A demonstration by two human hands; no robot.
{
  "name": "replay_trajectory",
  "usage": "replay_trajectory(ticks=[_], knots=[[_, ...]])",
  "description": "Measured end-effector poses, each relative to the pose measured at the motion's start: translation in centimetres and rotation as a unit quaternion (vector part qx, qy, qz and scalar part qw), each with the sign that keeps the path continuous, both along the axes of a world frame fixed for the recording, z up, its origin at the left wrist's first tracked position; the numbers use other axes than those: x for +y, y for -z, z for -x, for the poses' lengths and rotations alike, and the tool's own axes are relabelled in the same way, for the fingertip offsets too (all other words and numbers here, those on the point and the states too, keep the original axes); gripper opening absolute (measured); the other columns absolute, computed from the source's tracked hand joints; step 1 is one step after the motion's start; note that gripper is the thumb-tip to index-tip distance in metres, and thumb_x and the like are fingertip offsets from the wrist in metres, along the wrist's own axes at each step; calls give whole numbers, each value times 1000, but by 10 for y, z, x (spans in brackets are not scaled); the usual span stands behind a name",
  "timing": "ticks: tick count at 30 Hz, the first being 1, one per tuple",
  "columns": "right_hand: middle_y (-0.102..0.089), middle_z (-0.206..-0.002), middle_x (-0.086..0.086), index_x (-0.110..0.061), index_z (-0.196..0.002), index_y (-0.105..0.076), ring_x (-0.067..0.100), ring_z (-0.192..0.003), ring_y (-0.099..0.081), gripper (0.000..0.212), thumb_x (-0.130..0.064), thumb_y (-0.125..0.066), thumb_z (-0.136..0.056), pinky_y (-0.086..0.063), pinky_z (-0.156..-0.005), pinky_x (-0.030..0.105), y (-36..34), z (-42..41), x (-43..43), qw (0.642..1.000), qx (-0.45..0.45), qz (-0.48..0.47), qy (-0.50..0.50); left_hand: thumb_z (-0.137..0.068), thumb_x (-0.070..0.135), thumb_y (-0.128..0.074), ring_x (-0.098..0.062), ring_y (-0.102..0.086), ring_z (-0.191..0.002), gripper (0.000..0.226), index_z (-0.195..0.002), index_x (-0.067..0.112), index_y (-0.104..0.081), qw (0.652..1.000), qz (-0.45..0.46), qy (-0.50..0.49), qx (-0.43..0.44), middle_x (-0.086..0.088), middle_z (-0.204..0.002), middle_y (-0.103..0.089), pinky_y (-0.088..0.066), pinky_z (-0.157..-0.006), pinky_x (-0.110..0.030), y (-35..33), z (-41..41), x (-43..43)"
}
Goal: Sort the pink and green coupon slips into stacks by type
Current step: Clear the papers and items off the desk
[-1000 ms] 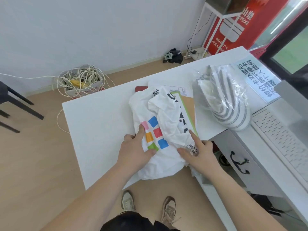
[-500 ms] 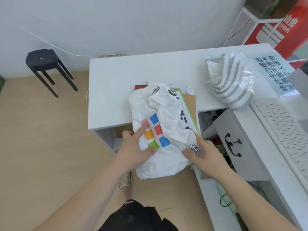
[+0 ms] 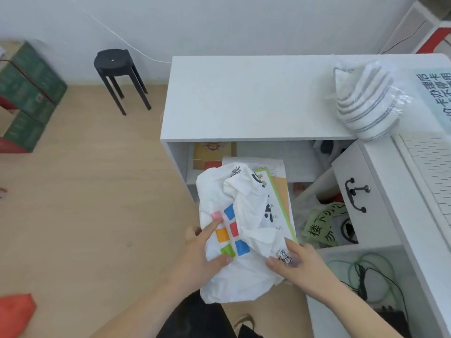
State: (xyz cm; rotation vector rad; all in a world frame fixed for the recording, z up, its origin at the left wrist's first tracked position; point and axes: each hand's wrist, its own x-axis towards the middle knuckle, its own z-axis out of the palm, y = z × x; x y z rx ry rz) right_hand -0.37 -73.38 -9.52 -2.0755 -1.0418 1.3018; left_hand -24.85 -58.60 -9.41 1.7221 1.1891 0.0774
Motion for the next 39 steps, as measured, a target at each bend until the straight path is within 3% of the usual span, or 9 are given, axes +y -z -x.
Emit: replay_trajectory(ticks=[3,9,13,17,21,26,29,35,39], knots=[[-68,-113,-4,-57,-124,-60,12,-118,-55,66,-86,-71,-66,-53,-99,38,35,3,35,1000,-7,7,-10,-82,44,-82,-2,-46,-110,83,-137,71,-26,1000,2,-3,1,20,-118,-32,-40,-91,-18,32,1,38],[-63,-115,-14,-70,-113,-53,-16,-111,-34,52,-71,-76,-66,-35,-80,12,129,-18,158,998,-57,-30,-16,-85,44,-79,-9,-45,-114,84,-153,53,-31,996,-85,-14,10,5,-129,-34,-38,-94,-21,139,-26,154],[-63,-120,-9,-63,-120,-54,-3,-114,-48,63,-75,-77,-63,-40,-84,11,216,-39,236,992,-89,-86,20,-89,46,-74,-19,-52,-121,79,-155,48,-30,987,-159,-23,13,-3,-141,-34,-39,-98,-23,214,-60,229],[-41,-139,-1,-64,-151,-11,17,-127,-45,100,-69,-76,-74,-39,-100,27,287,-51,281,975,-159,-148,39,-95,50,-64,-27,-55,-123,67,-155,40,-37,976,-209,7,58,-9,-147,-37,-41,-101,-28,287,-87,277],[-11,-167,12,-58,-156,-2,40,-139,-40,94,-91,-45,-79,-42,-106,48,329,-41,282,883,-432,-179,30,-97,63,-45,-35,-42,-131,57,-151,43,-42,906,-387,22,172,-11,-146,-46,-41,-105,-40,320,-99,289],[-49,-146,17,-28,-151,-50,43,-138,-42,66,-63,-56,-95,-40,-109,55,347,-45,294,741,-529,-412,-38,-95,54,-55,-35,-48,-120,41,-127,31,-67,864,-497,-7,83,-7,-143,-46,-46,-98,-43,307,-90,284],[-60,-131,0,-33,-139,-61,27,-129,-52,56,-65,-37,-100,-50,-100,48,351,-54,297,767,-507,-381,-99,-99,48,-45,-33,-63,-109,42,-124,26,-71,856,-511,54,-60,-7,-134,-59,-55,-88,-42,312,-75,267],[-47,-152,-10,-48,-148,-47,18,-141,-41,84,-92,-36,-77,-44,-106,37,337,-71,317,809,-492,-278,-163,-94,68,-34,-33,-64,-118,61,-130,33,-68,813,-541,195,95,-7,-129,-67,-59,-84,-43,336,-76,265],[-31,-161,-14,-57,-150,-34,12,-150,-22,82,-92,-38,-76,-27,-118,33,328,-69,345,844,-461,-208,-178,-88,83,-30,-24,-29,-150,76,-154,45,-33,832,-478,209,190,1,-161,-34,-42,-110,-40,321,-85,282]])
